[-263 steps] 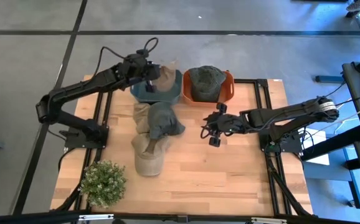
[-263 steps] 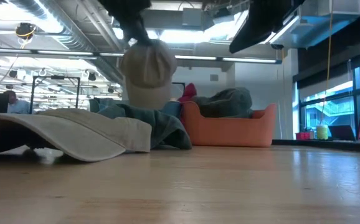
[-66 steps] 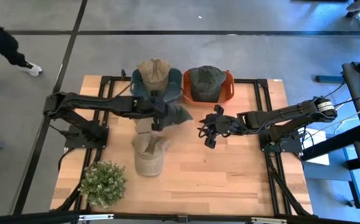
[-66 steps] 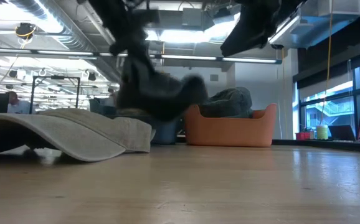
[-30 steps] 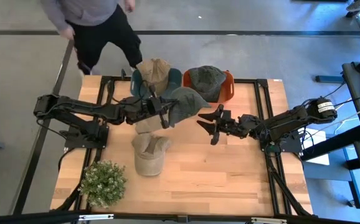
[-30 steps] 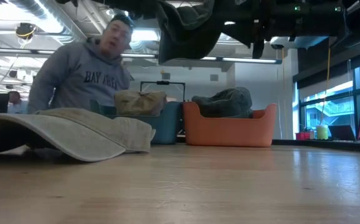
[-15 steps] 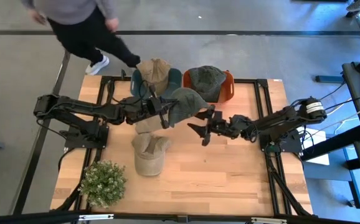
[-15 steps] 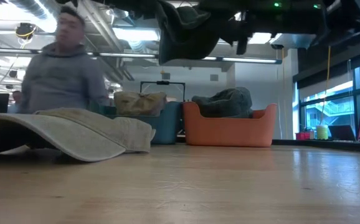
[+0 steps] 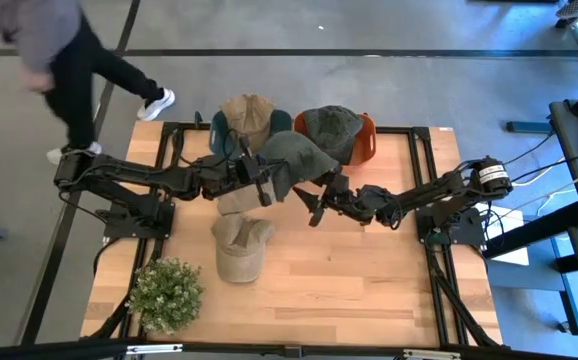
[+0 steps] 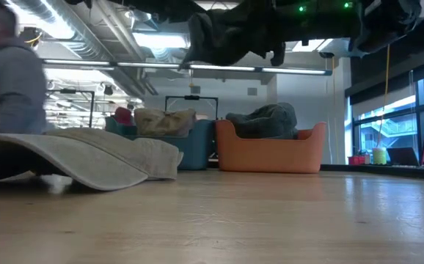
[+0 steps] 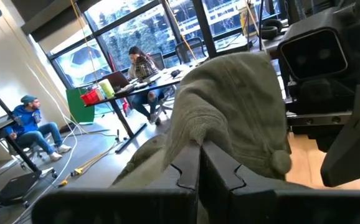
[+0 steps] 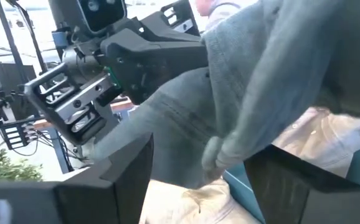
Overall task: Pick & Place hat
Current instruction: Put the black cap into the orange bin
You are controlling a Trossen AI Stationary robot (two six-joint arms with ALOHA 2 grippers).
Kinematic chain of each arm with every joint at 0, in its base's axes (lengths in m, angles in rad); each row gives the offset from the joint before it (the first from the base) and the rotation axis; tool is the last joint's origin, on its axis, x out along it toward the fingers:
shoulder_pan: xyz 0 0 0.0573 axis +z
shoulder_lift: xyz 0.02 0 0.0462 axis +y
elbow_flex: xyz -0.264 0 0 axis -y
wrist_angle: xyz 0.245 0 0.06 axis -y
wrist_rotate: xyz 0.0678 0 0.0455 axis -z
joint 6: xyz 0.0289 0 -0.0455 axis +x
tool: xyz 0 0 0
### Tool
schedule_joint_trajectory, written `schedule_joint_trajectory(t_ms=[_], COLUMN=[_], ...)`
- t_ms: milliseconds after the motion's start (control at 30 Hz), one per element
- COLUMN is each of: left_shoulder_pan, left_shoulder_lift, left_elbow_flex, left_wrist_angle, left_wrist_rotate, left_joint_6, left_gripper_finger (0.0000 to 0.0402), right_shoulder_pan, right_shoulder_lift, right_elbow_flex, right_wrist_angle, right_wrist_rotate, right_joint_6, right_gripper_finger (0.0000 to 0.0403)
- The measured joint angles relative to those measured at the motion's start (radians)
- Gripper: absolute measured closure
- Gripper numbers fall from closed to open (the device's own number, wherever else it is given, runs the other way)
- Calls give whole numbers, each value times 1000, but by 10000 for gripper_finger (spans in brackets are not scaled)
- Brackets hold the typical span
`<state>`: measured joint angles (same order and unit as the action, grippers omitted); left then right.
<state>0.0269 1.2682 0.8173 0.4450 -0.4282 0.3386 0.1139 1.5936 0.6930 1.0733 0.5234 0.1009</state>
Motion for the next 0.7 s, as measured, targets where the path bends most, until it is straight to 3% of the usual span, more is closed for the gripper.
schedule_joint_trajectory(t_ms=[267,700], left_shoulder_pan=[0,-6], left_shoulder_lift=[0,0], left_elbow_flex=[0,1], left_wrist_angle=[-1,-5], left_wrist_rotate=[1,1], left_joint_6=[4,-3], left_gripper_finger=[399,398], right_shoulder_pan=[0,0], right_shoulder_lift=[0,0], right_elbow_flex=[0,-1], right_wrist_angle=[2,13], right_wrist_rotate=[21,36], right_joint_6=[-11,-161], right_gripper_finger=[233,357])
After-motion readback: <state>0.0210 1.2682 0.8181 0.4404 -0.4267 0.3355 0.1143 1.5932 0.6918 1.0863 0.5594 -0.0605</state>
